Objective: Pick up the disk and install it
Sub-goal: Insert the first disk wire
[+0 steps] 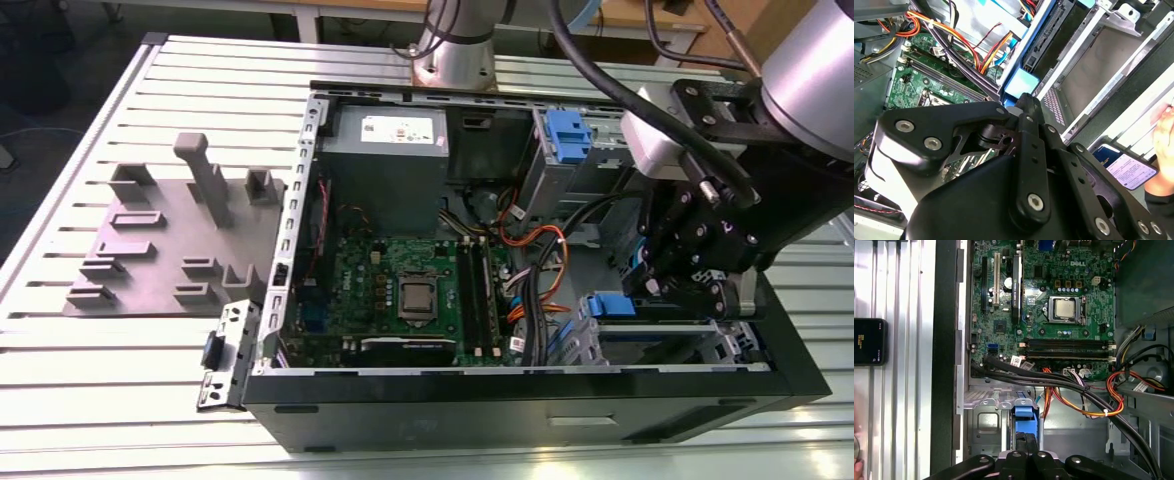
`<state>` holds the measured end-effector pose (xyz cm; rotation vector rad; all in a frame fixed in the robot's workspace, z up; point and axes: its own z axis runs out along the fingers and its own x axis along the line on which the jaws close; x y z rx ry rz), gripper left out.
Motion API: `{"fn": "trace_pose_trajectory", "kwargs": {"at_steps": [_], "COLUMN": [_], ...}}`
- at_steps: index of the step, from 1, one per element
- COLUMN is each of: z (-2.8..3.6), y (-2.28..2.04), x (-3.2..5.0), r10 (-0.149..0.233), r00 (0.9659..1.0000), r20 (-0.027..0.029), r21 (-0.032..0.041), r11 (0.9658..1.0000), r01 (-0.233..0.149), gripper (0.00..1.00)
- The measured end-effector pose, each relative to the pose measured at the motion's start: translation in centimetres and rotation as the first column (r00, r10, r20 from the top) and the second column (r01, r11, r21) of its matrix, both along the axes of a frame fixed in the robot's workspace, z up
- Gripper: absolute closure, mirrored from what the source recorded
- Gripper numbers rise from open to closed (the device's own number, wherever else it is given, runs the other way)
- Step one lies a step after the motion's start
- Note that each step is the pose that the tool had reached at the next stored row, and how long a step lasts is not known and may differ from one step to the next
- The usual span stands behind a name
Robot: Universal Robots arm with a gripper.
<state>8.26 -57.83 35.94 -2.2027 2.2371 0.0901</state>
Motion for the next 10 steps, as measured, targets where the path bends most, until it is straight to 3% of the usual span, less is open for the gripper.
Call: {"fn": "trace_pose_trajectory", "kwargs": {"at_steps": [4,10], "z": [-0.03,-0.04], "y": [-0.01,0.01], "x": [0.32,1.98], "r10": [0.000,0.000], "r00": [1.0000,1.0000], "r20": [0.0000,-0.0027], "r21": [0.0002,0.0000], "r11": [1.0000,1.0000], "r01": [0.000,0.000], "gripper": [0.89,0.89]}}
